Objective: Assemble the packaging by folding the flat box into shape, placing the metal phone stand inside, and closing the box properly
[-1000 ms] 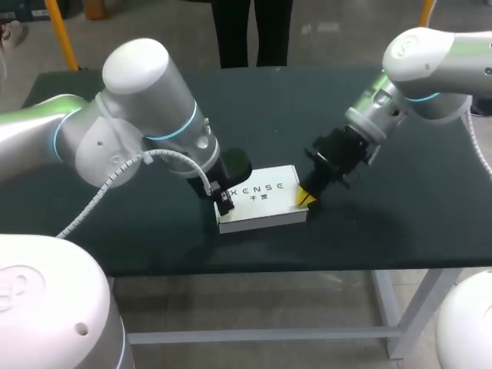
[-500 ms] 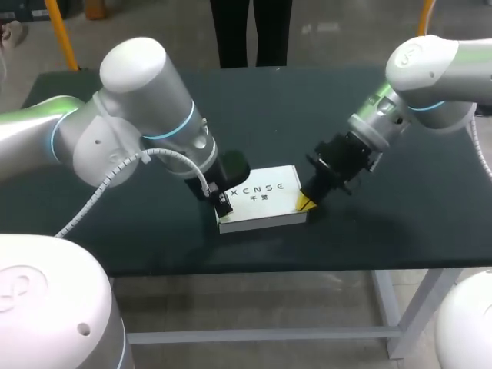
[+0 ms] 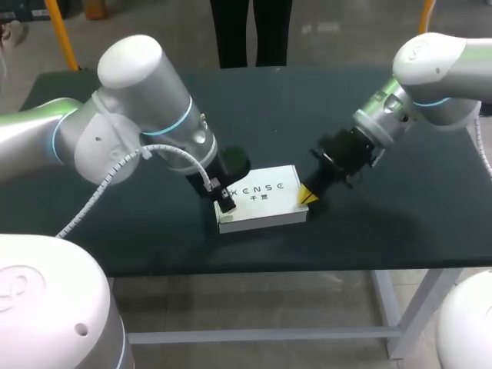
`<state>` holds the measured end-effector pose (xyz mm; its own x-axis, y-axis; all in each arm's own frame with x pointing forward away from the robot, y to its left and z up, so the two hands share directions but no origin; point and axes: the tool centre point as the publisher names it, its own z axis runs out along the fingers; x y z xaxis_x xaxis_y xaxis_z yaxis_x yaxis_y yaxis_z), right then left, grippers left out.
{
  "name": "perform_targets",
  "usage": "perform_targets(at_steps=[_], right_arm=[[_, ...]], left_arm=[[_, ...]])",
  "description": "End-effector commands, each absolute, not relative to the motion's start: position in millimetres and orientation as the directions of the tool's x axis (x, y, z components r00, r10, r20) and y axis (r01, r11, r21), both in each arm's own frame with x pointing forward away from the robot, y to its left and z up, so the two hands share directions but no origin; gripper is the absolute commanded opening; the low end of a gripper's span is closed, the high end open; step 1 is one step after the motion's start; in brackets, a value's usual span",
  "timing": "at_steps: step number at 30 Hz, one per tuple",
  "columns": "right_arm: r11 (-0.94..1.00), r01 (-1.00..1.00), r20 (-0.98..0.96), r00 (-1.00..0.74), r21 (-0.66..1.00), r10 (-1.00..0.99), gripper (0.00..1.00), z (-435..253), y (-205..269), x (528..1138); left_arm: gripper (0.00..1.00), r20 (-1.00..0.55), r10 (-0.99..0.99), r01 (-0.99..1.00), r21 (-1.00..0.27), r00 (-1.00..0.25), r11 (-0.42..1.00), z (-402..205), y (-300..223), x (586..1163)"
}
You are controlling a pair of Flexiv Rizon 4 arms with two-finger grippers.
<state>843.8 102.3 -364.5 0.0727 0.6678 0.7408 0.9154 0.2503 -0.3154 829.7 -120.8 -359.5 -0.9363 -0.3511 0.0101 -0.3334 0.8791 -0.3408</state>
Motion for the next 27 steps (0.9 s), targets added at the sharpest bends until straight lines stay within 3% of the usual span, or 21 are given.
perform_targets(at_steps=[1,2,3,5,6,7,13,27], right_arm=[[0.234,0.934,0.740,0.046,-0.271,0.672,0.00,-341.1,93.6,844.1],[0.232,0.938,0.739,0.035,-0.256,0.673,0.00,-337.8,92.3,846.7],[0.231,0.943,0.738,0.022,-0.240,0.674,0.05,-334.8,90.7,849.2],[0.233,0.947,0.737,0.007,-0.223,0.676,0.38,-329.7,87.3,854.2],[0.234,0.949,0.735,-0.002,-0.213,0.678,0.55,-327.3,85.6,856.8],[0.236,0.951,0.736,-0.013,-0.199,0.677,1.00,-324.7,83.2,859.1],[0.240,0.968,0.682,-0.130,-0.068,0.719,1.00,-310.9,65.6,865.8],[0.240,0.968,0.682,-0.130,-0.068,0.719,1.00,-310.9,65.6,865.8]], left_arm=[[0.74,0.016,-0.401,-0.385,-0.315,-0.916,0.867,-339.2,-122.2,821.1],[1.00,0.032,-0.426,-0.415,-0.304,-0.904,0.857,-336.3,-124.3,819.7],[1.00,0.050,-0.443,-0.437,-0.294,-0.895,0.850,-333.6,-126.2,819.0],[1.00,0.074,-0.483,-0.483,-0.276,-0.873,0.831,-329.3,-130.1,815.8],[1.00,0.097,-0.498,-0.505,-0.267,-0.862,0.821,-327.1,-131.7,814.9],[1.00,0.110,-0.514,-0.524,-0.262,-0.851,0.811,-325.9,-133.5,813.2],[1.00,0.208,-0.614,-0.648,-0.223,-0.761,0.728,-321.6,-137.0,800.3],[1.00,0.208,-0.614,-0.648,-0.223,-0.761,0.728,-321.6,-137.0,800.3]])
